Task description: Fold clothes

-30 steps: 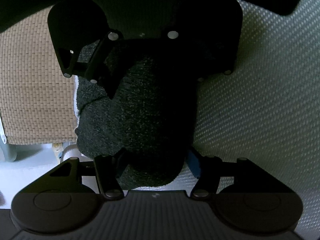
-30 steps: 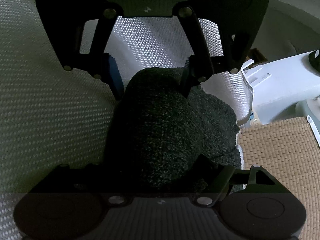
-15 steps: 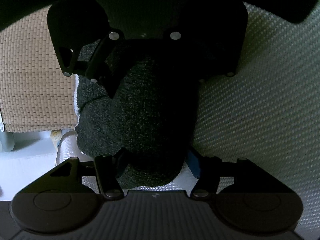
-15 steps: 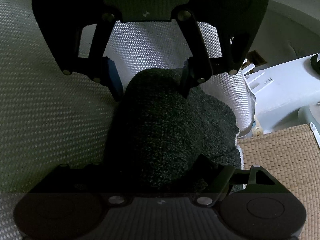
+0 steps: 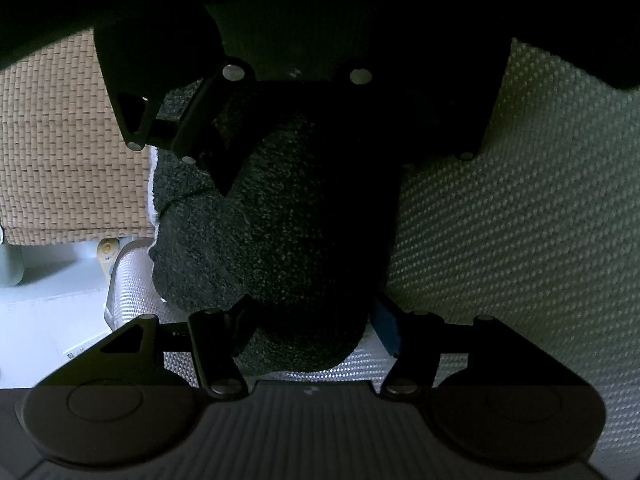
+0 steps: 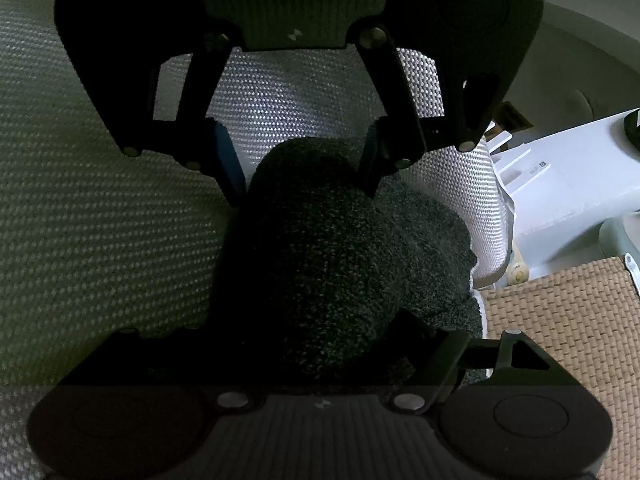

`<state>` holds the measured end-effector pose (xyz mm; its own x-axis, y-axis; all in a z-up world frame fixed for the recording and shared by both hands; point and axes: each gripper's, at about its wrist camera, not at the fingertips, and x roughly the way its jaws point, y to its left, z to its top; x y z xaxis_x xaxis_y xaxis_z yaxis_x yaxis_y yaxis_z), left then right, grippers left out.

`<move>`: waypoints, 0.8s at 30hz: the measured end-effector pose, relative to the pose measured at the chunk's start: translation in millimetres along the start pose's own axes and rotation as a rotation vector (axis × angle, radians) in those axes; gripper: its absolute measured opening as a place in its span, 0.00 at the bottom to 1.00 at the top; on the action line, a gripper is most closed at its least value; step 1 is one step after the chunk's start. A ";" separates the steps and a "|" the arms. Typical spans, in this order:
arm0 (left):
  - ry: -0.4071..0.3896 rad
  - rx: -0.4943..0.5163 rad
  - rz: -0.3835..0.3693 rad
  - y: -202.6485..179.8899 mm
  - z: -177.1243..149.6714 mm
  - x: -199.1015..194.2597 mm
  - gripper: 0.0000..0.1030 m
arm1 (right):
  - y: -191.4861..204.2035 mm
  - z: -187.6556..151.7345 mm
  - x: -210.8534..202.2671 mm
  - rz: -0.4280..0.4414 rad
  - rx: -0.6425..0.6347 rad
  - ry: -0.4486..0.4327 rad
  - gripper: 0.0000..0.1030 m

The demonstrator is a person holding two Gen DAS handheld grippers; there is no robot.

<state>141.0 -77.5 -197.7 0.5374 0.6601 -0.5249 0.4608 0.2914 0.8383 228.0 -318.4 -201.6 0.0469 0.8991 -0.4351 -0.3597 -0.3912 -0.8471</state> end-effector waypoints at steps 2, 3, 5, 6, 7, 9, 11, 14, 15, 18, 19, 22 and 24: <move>-0.001 -0.001 0.004 -5.3 -3.9 -7.7 0.62 | 0.4 3.8 2.2 -0.002 0.000 0.002 0.79; -0.001 -0.002 0.006 -6.3 -5.2 -8.7 0.62 | 0.3 4.5 3.0 -0.002 -0.001 0.002 0.80; 0.002 -0.005 0.007 -8.3 -7.4 -13.0 0.62 | -0.4 5.8 5.0 -0.002 0.001 0.002 0.80; 0.003 -0.006 0.007 -4.4 -7.3 -8.6 0.62 | -0.5 7.0 6.2 -0.003 0.002 0.004 0.80; 0.004 -0.007 0.006 0.0 -7.3 -3.3 0.62 | -0.6 8.3 7.5 -0.004 0.003 0.006 0.80; 0.006 -0.003 0.007 4.2 -8.6 4.8 0.62 | -0.8 10.8 9.9 -0.007 0.003 0.010 0.80; 0.008 0.005 0.013 3.0 -10.3 6.3 0.62 | -1.5 12.6 12.4 -0.008 0.004 0.011 0.80; 0.010 0.009 0.017 2.8 -12.5 7.0 0.62 | -3.9 13.1 18.3 -0.005 0.008 0.004 0.80; 0.009 0.010 0.016 3.2 -13.5 7.4 0.62 | -2.7 12.6 21.3 -0.004 0.009 0.001 0.80; 0.007 0.010 0.012 3.9 -16.9 8.0 0.62 | -4.2 11.3 23.7 -0.007 0.010 0.002 0.80; 0.009 0.010 0.013 4.1 -17.5 8.7 0.62 | -3.9 11.1 23.7 -0.008 0.010 0.002 0.80; 0.014 0.011 0.017 3.8 -19.0 9.7 0.62 | 7.5 12.0 13.1 -0.010 0.008 -0.003 0.80; 0.010 0.008 0.020 5.4 -20.4 11.3 0.63 | 3.4 10.3 17.5 -0.008 0.015 -0.008 0.80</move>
<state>135.2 -54.3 -196.1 0.5396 0.6728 -0.5061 0.4557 0.2721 0.8475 217.9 -302.0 -209.0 0.0427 0.9038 -0.4259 -0.3737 -0.3809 -0.8457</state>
